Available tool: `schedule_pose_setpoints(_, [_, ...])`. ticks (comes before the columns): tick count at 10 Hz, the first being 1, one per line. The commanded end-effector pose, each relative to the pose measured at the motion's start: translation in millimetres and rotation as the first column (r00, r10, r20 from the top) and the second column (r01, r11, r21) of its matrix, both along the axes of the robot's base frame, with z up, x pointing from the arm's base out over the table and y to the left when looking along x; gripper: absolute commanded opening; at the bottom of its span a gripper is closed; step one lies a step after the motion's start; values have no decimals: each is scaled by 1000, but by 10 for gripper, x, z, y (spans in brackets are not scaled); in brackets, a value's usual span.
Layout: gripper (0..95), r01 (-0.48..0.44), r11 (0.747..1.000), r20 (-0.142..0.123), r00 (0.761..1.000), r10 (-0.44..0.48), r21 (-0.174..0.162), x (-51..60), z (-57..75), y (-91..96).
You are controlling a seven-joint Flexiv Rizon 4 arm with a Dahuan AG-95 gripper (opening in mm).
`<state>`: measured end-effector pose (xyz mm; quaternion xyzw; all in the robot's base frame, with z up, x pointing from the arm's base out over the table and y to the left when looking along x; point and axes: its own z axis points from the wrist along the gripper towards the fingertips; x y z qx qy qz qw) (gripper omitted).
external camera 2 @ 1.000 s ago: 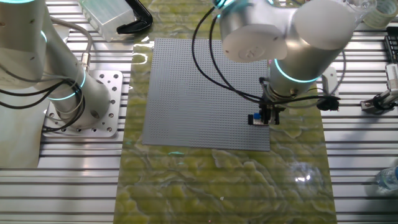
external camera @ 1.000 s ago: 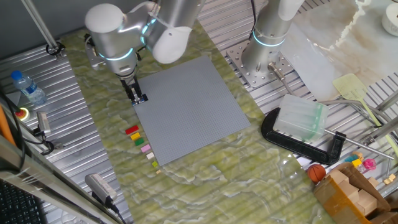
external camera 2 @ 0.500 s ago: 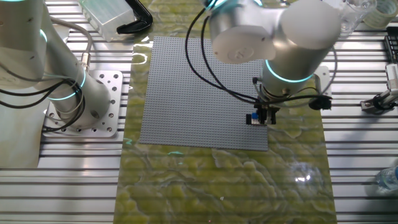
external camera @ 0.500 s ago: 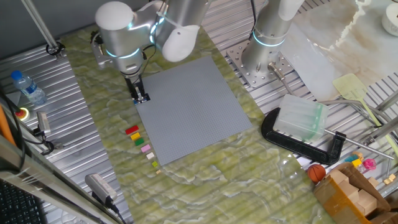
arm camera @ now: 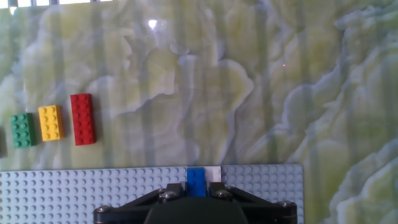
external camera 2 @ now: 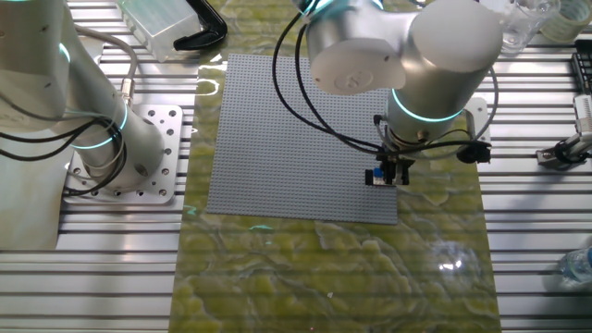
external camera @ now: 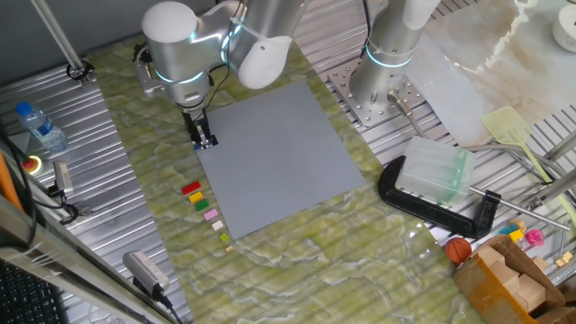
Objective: Build with small Lego blocks
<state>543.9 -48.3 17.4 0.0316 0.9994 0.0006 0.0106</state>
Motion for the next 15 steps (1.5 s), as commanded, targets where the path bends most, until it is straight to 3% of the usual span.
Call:
schedule_pose_setpoints(1, [190, 4, 1000, -2, 1000, -4, 2, 2, -52, -7])
schedule_pose_setpoints(2, [570, -11, 1000, 1, 1000, 11, 7, 5, -52, -7])
schedule_pose_setpoints(3, [570, -21, 1000, 1, 1000, 21, 6, 8, -54, -8])
schedule_pose_setpoints(4, [760, -27, 1000, 0, 1000, 27, 4, 14, -70, -12])
schedule_pose_setpoints(5, [760, -25, 1000, 0, 1000, 25, 19, 18, -67, -11])
schedule_pose_setpoints(8, [760, -30, 1000, 9, 1000, 30, -3, 11, -2, 7])
schedule_pose_setpoints(9, [570, -19, 1000, 8, 1000, 19, -3, 11, 50, 26])
schedule_pose_setpoints(10, [570, -10, 1000, 3, 1000, 10, -9, 19, 101, 45])
schedule_pose_setpoints(11, [380, 23, 1000, -8, 1000, -23, -13, 41, 193, 86])
schedule_pose_setpoints(12, [0, 21, 1000, -13, 1000, -21, -12, 60, 228, 105])
schedule_pose_setpoints(15, [0, 25, 1000, -16, 1000, -25, -9, 61, 213, 107])
